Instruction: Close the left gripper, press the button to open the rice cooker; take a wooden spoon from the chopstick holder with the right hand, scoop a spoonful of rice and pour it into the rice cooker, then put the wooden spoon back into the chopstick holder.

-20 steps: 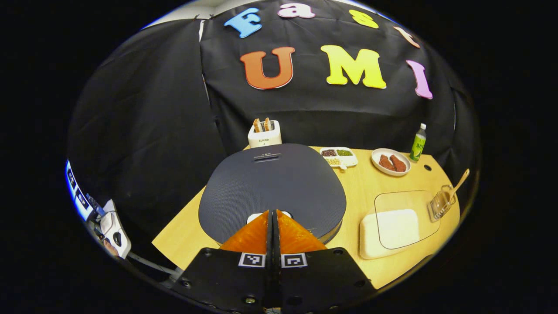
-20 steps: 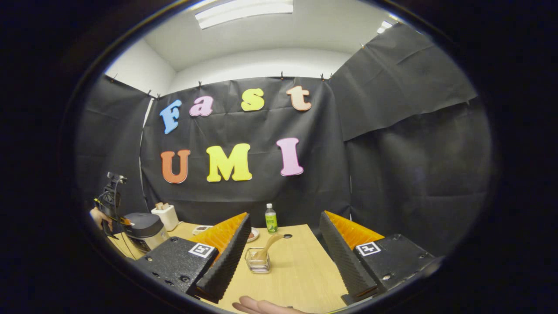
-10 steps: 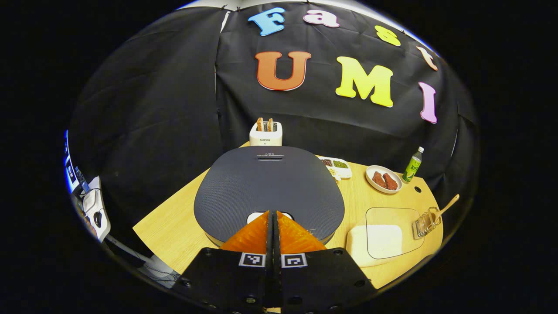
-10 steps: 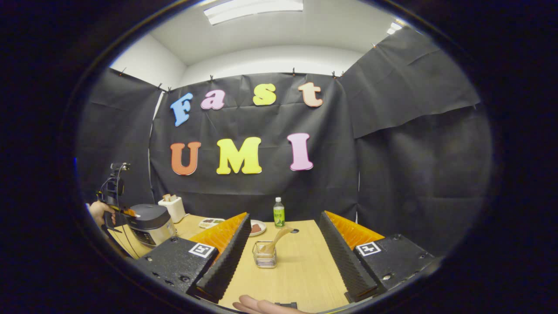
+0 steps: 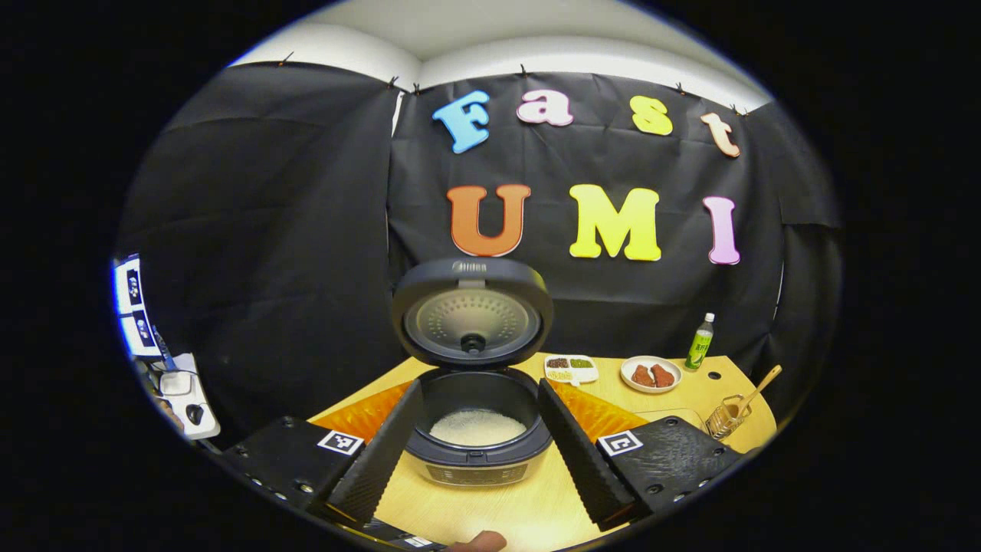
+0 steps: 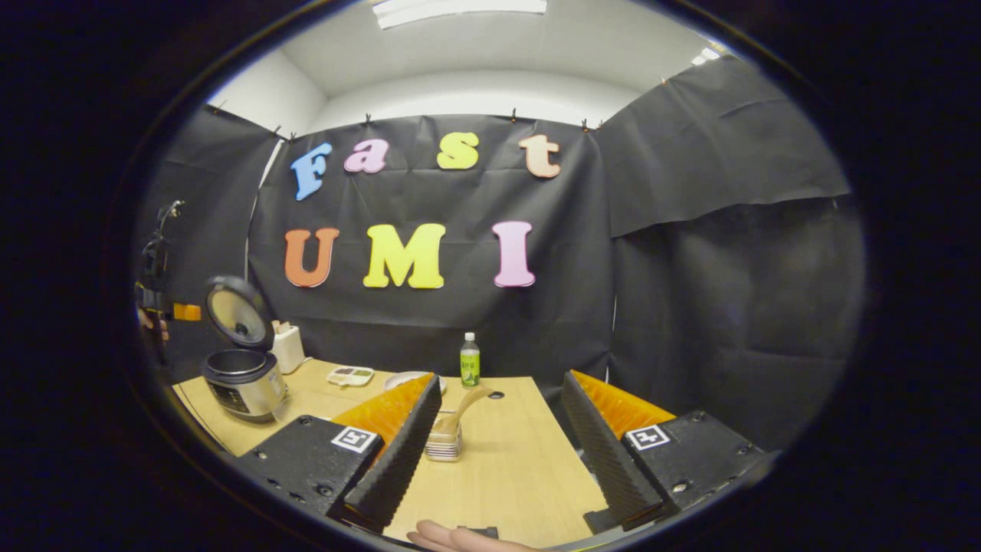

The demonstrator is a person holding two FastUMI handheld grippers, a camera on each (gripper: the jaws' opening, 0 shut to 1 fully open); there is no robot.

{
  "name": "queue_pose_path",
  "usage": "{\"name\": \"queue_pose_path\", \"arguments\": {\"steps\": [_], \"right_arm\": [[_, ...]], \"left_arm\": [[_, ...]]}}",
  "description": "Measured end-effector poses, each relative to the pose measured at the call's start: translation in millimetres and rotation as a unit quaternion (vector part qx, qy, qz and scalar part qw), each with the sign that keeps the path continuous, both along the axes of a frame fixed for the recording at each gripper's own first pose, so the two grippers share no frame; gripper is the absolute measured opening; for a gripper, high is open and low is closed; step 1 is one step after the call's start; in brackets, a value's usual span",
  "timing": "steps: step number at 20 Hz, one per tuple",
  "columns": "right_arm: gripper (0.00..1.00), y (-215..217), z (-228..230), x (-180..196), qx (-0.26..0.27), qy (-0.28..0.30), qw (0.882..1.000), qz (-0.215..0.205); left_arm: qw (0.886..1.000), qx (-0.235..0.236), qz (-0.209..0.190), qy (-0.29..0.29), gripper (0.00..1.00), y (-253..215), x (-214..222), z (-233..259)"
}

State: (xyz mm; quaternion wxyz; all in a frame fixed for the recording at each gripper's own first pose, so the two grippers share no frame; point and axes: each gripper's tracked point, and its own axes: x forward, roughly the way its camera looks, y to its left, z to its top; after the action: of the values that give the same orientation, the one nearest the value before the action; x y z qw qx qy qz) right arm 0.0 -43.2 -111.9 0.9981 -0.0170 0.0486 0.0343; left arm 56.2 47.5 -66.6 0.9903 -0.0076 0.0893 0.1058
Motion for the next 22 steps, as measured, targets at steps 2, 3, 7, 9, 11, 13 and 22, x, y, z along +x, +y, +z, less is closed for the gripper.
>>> {"name": "queue_pose_path", "arguments": {"steps": [2, 3, 7, 9, 11, 13, 22], "right_arm": [[1.0, 3, -6, 6, 0.009, 0.006, 1.0, 0.002], [1.0, 5, -11, 10, 0.011, 0.01, 1.0, 0.002], [0.93, 12, -29, 38, 0.012, 0.027, 1.0, -0.002], [1.0, 21, -41, 54, 0.014, 0.04, 0.999, 0.002], [1.0, 24, -46, 73, 0.006, 0.036, 0.999, 0.0], [1.0, 27, -58, 93, 0.004, 0.034, 0.999, -0.008], [1.0, 51, -144, 165, 0.047, 0.113, 0.992, -0.011]], "left_arm": [[1.0, -0.002, -0.015, -0.01, 0.96, -12, -22, 7], [1.0, 0.001, -0.013, -0.016, 0.96, -13, -31, 10], [0.999, 0.016, -0.013, -0.046, 0.95, -22, -67, 5], [0.998, 0.027, -0.024, -0.045, 0.94, -32, -86, -5], [0.997, 0.039, -0.029, -0.055, 0.94, -36, -104, -3], [0.995, 0.044, -0.044, -0.073, 0.94, -48, -124, 2], [0.988, 0.051, -0.108, -0.096, 0.96, -84, -180, 6]]}}
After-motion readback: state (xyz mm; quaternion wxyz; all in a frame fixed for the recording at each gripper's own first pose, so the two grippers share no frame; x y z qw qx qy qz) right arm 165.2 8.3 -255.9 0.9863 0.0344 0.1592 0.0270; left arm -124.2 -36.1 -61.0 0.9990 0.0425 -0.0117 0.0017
